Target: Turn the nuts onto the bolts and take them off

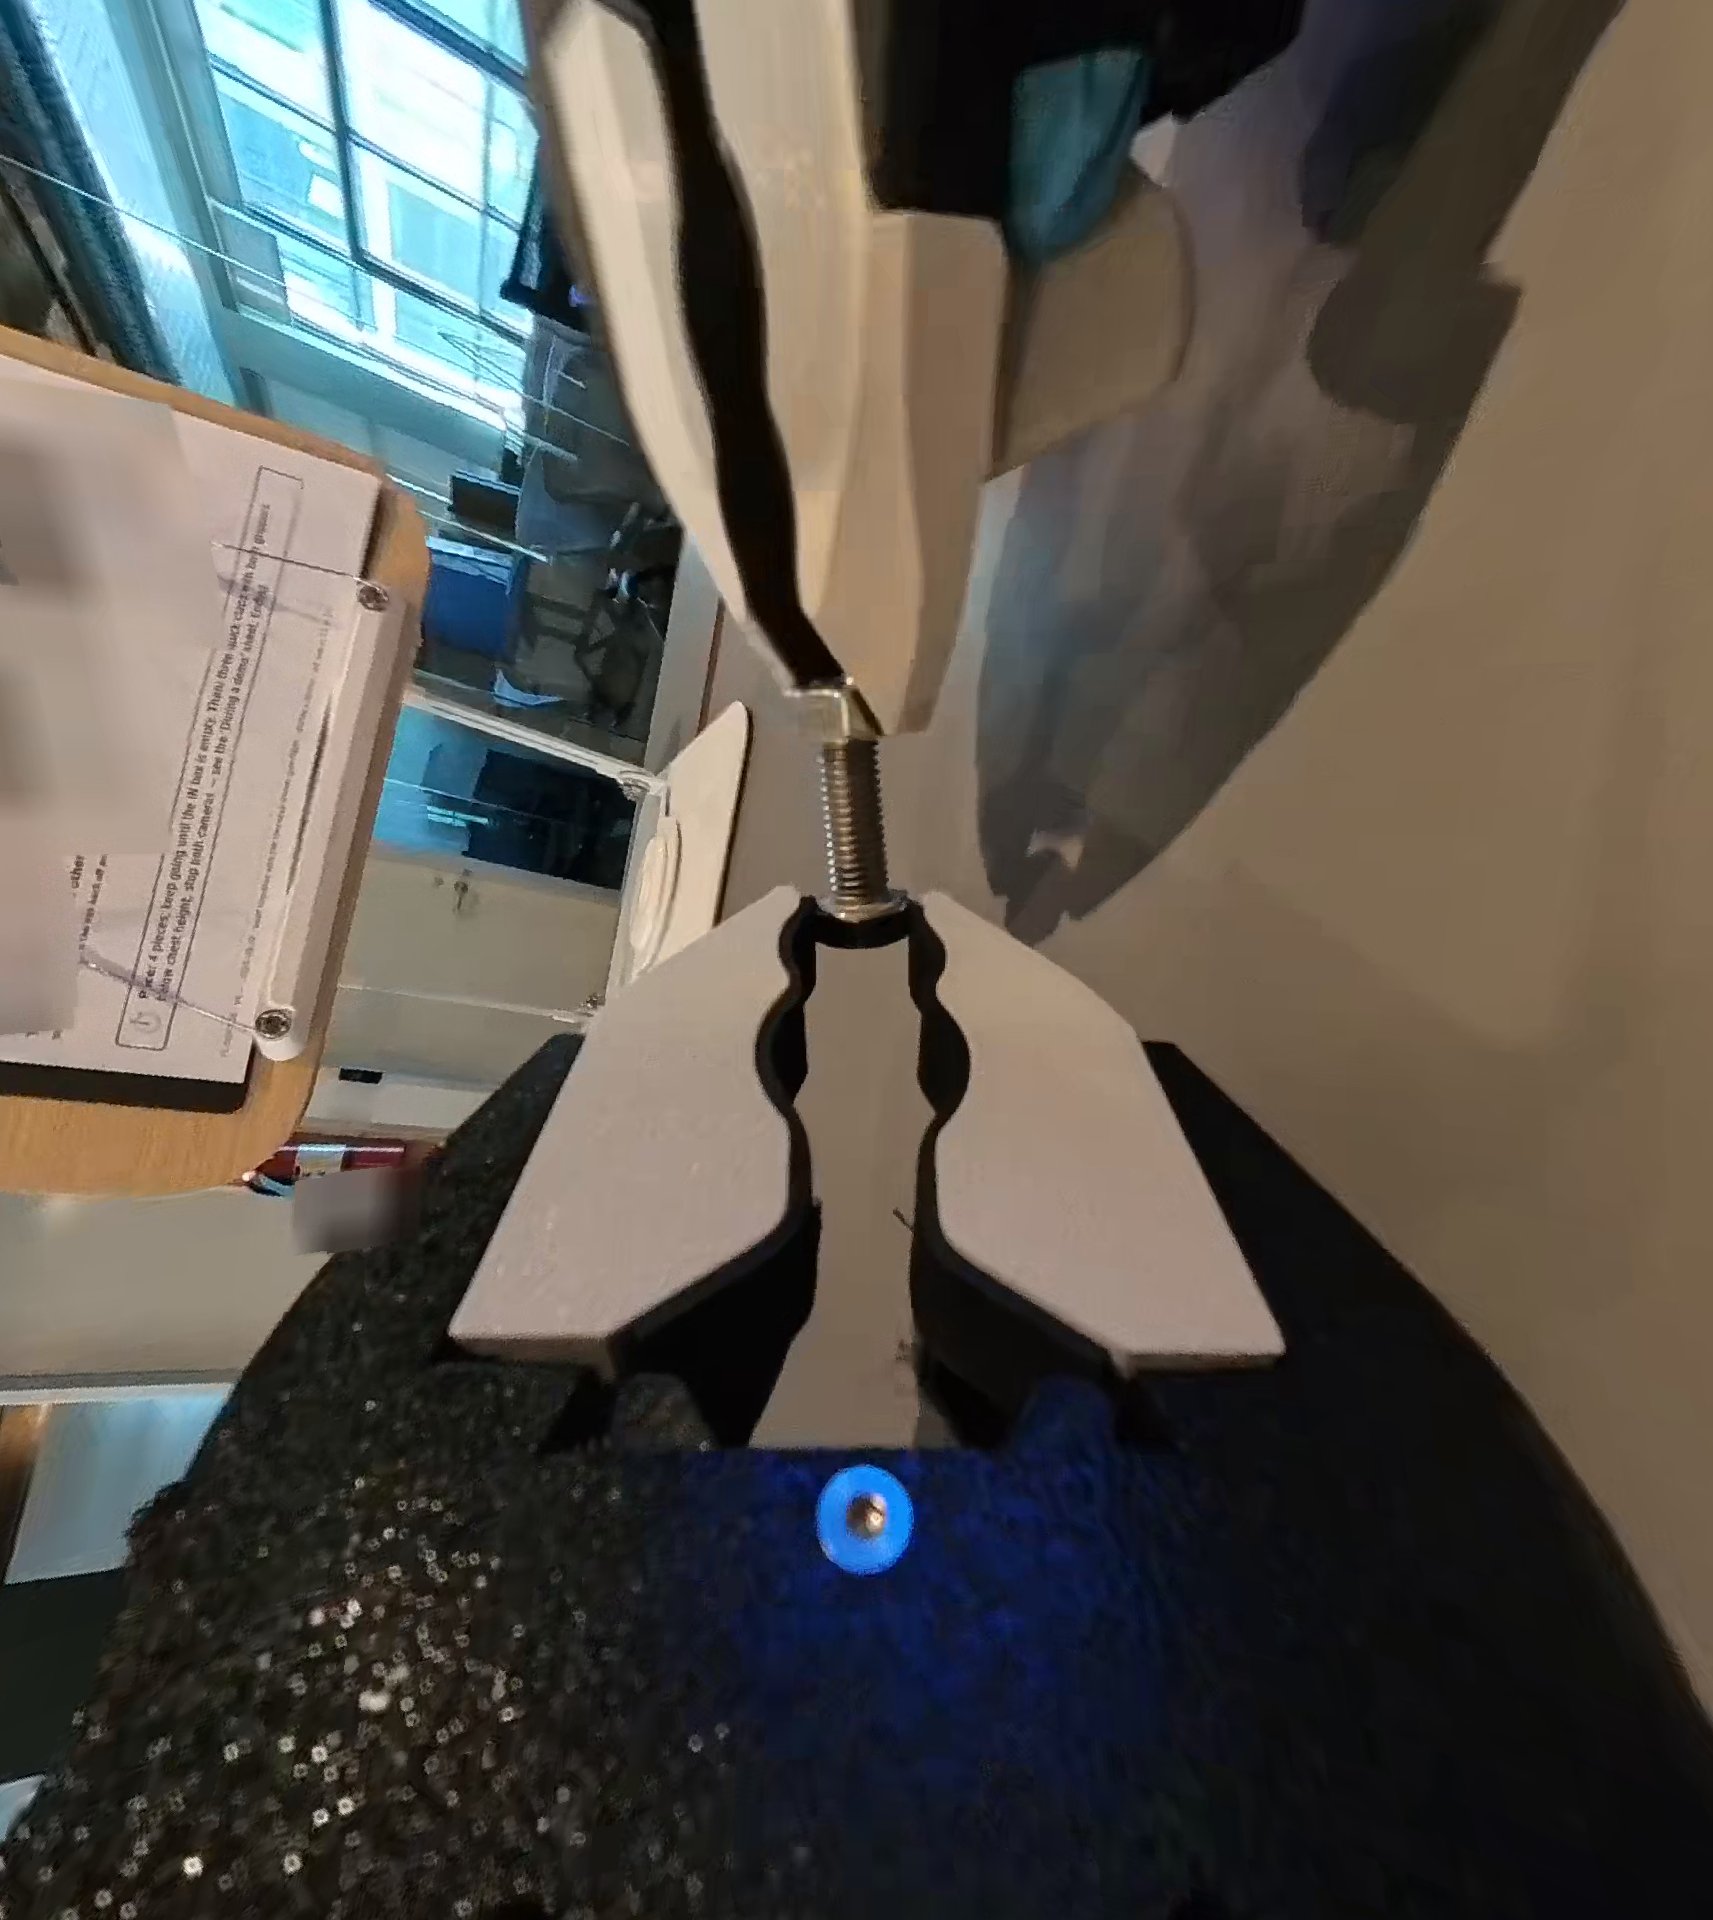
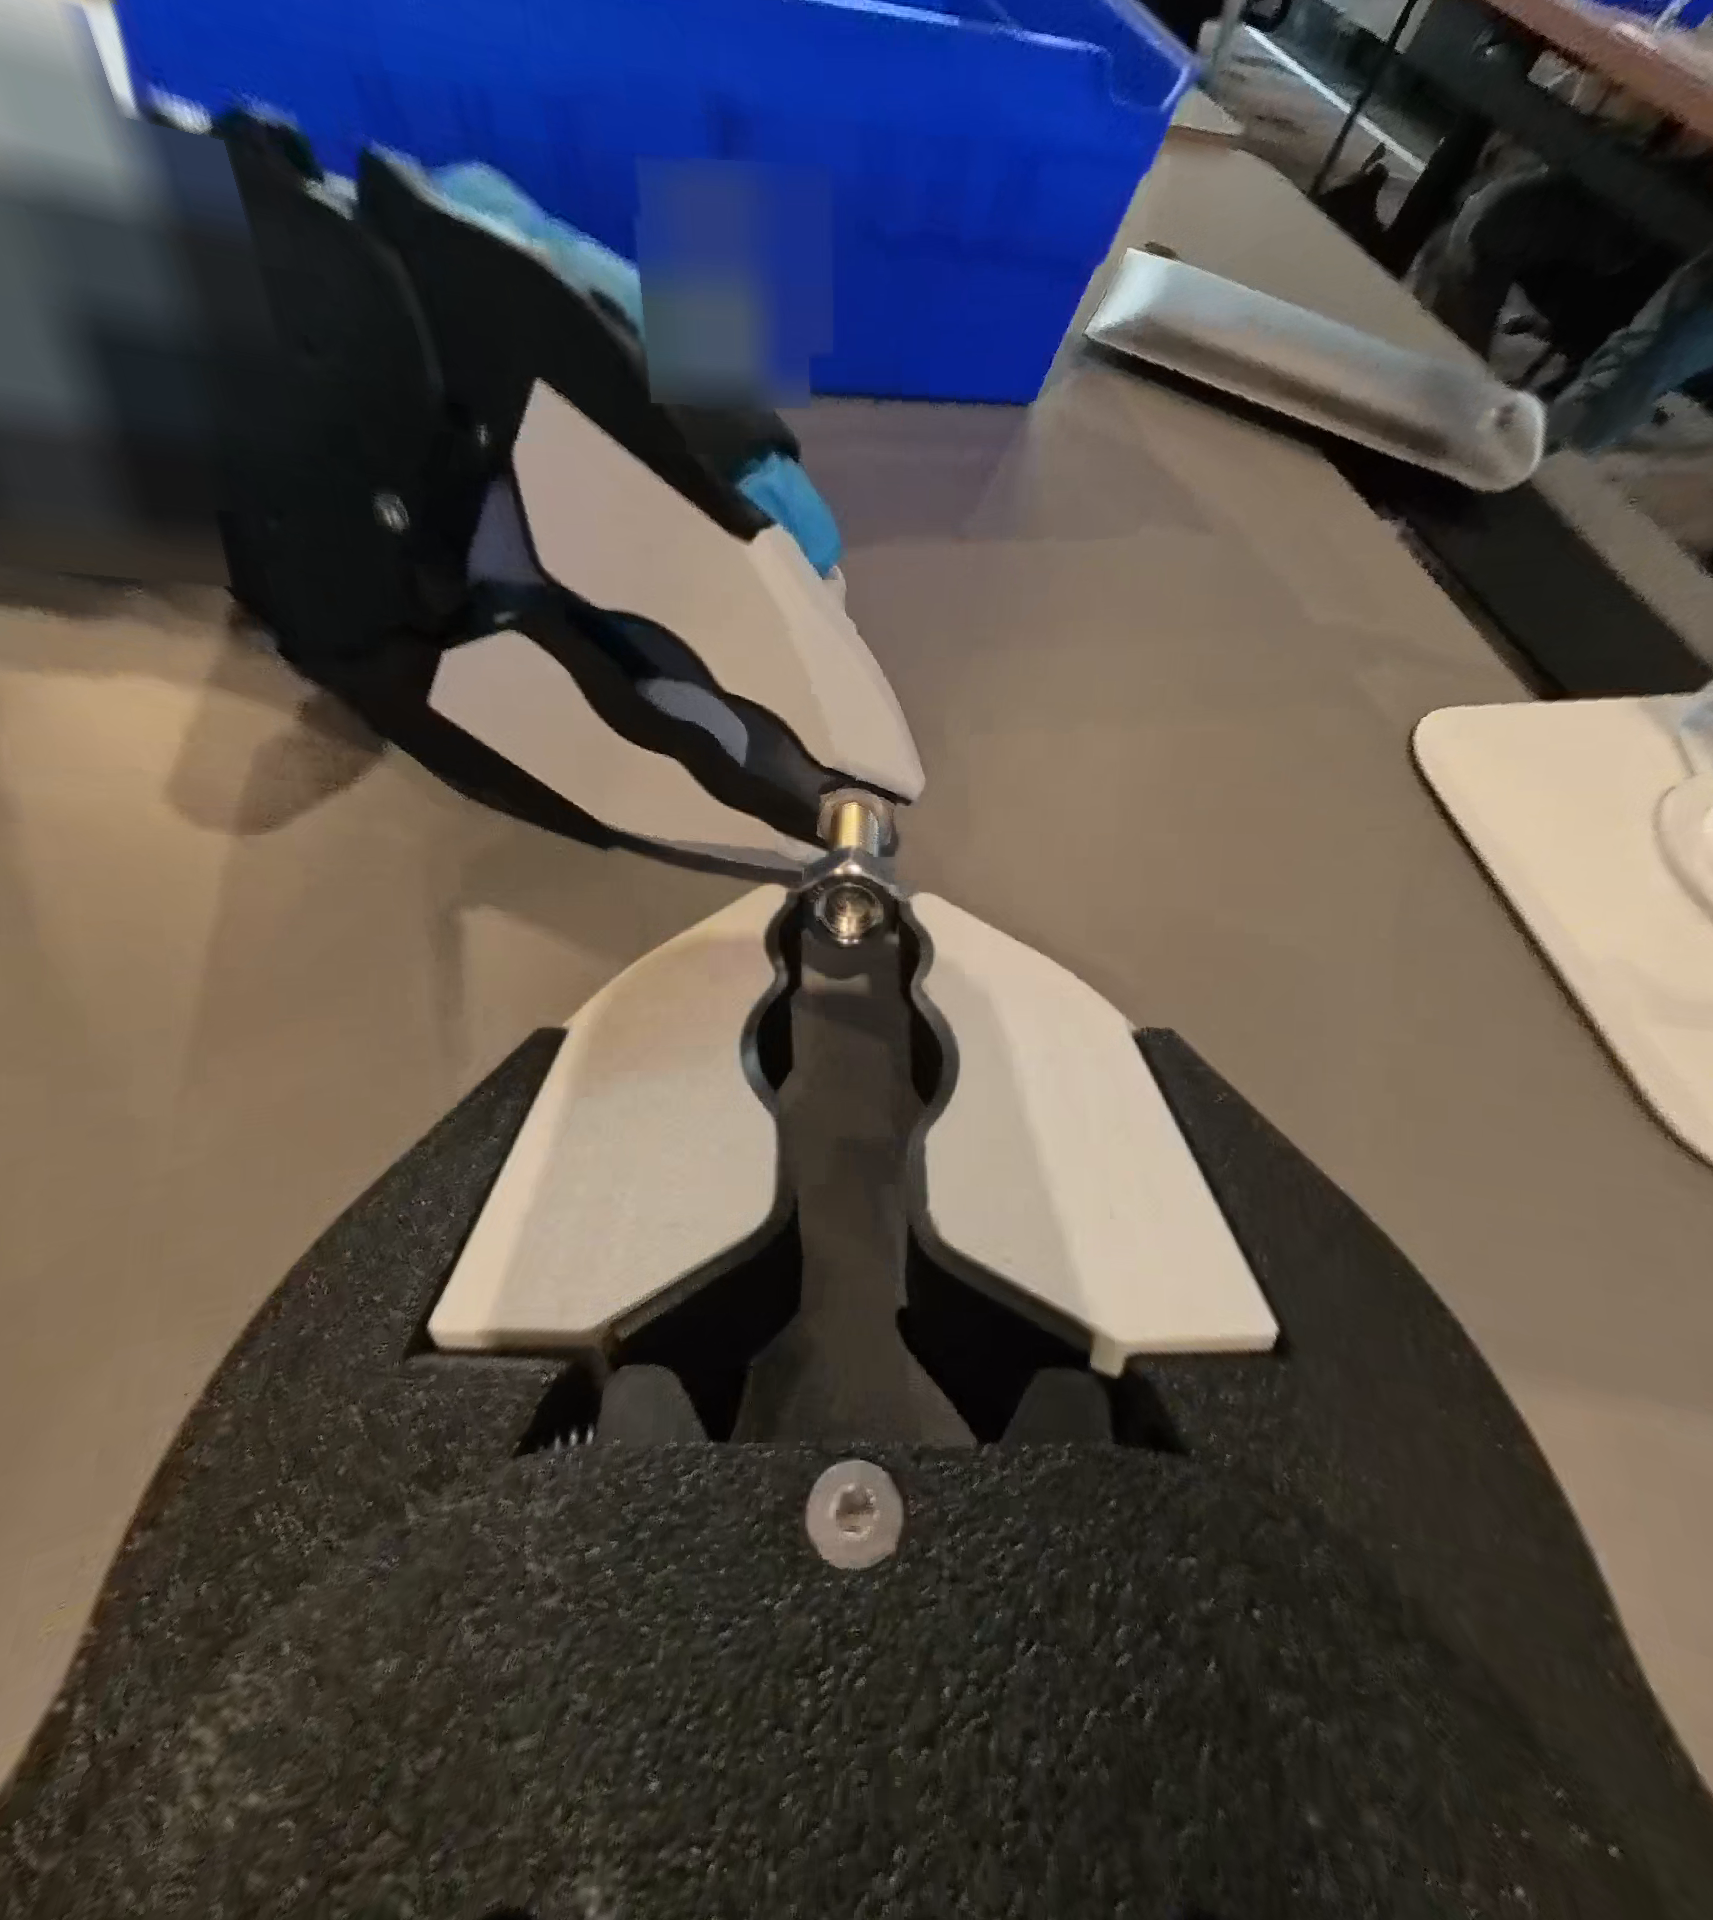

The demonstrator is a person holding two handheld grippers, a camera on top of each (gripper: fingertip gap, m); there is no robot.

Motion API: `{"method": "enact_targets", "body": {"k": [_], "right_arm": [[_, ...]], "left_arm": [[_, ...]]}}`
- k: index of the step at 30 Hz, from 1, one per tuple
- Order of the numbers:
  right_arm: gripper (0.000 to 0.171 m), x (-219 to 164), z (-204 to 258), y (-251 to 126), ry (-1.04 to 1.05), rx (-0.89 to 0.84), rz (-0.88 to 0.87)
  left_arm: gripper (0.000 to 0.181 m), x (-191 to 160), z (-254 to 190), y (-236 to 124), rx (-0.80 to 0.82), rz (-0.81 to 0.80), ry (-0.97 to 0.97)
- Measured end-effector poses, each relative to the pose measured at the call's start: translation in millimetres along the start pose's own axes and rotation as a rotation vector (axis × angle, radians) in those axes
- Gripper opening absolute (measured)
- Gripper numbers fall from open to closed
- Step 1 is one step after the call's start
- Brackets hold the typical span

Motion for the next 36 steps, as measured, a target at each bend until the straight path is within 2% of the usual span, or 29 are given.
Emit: {"method": "enact_targets", "body": {"k": [5, 14, 24, 31, 36], "right_arm": [[0.017, 5, 7, 1, -0.122, -0.073, 0.054], [0.017, 0, -5, -5, 0.113, 0.084, -0.090], [0.017, 2, -6, -3, 0.143, 0.070, -0.131], [0.033, 6, -10, -9, 0.212, 0.079, -0.264], [0.050, 12, -16, -23, 0.297, 0.061, -0.517]], "left_arm": [[0.016, -1, 0, 0, -0.011, 0.003, -0.012], [0.016, 1, 5, -4, -0.065, -0.063, -0.123], [0.016, 0, 8, -1, -0.173, -0.084, -0.309], [0.016, 1, 15, -4, -0.246, -0.159, -0.485], [0.016, -6, 30, -9, -0.256, -0.247, -0.664]]}}
Point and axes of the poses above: each gripper's, where its closed fingertips meet, y out along the fingers, x out of its top, z = x × y across the jaws, the point moved 8 cm from there along -y, back along the fingers, and after that the axes turned 8 degrees about z, right-handed, at the moved point
